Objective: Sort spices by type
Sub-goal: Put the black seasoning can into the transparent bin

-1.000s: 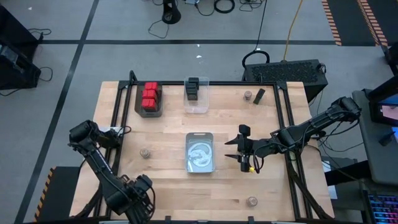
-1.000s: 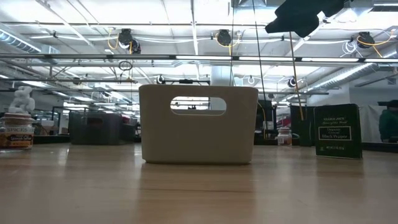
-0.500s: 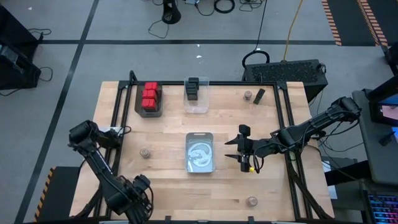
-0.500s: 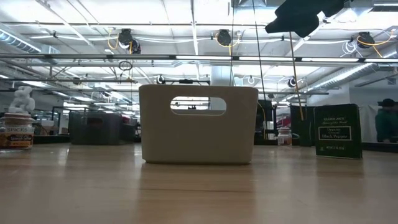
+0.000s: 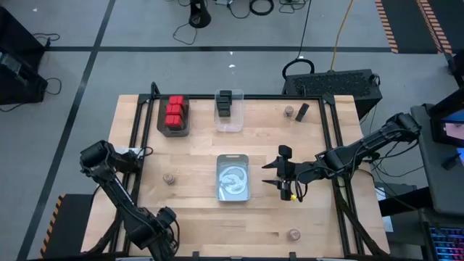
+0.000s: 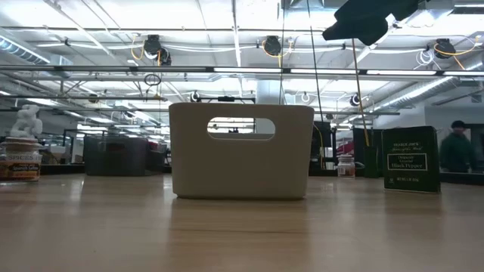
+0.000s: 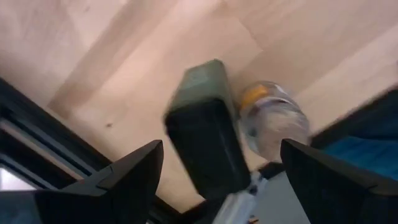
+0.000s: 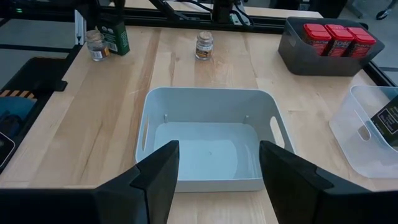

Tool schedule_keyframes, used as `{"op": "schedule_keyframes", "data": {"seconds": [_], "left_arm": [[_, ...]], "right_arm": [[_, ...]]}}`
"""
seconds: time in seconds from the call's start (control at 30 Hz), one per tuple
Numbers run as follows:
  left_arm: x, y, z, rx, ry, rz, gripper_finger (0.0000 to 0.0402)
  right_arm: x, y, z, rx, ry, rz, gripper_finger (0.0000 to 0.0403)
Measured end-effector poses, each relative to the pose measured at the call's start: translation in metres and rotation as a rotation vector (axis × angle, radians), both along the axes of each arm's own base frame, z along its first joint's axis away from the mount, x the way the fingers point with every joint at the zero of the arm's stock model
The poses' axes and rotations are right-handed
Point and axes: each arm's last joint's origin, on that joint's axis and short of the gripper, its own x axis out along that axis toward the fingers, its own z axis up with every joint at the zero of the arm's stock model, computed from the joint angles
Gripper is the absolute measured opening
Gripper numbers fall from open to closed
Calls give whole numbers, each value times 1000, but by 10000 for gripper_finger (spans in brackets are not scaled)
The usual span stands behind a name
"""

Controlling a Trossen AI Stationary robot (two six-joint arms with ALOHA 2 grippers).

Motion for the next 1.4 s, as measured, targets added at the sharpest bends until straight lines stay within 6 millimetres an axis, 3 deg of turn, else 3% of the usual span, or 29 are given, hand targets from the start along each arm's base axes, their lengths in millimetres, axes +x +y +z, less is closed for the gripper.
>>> {"op": "schedule_keyframes", "data": {"seconds": [0.43,0.93,1.17,1.4], "left_arm": [[-2,5,-8,28,19,-4,323],[6,19,-5,50,47,-53,195],[8,24,2,30,27,-39,160],[9,28,7,39,-5,-51,152]], "right_arm": [[0,0,0,0,0,0,205],[0,0,0,0,0,0,205],[0,0,0,-1,-1,0,205],[0,0,0,-1,-1,0,205]]}}
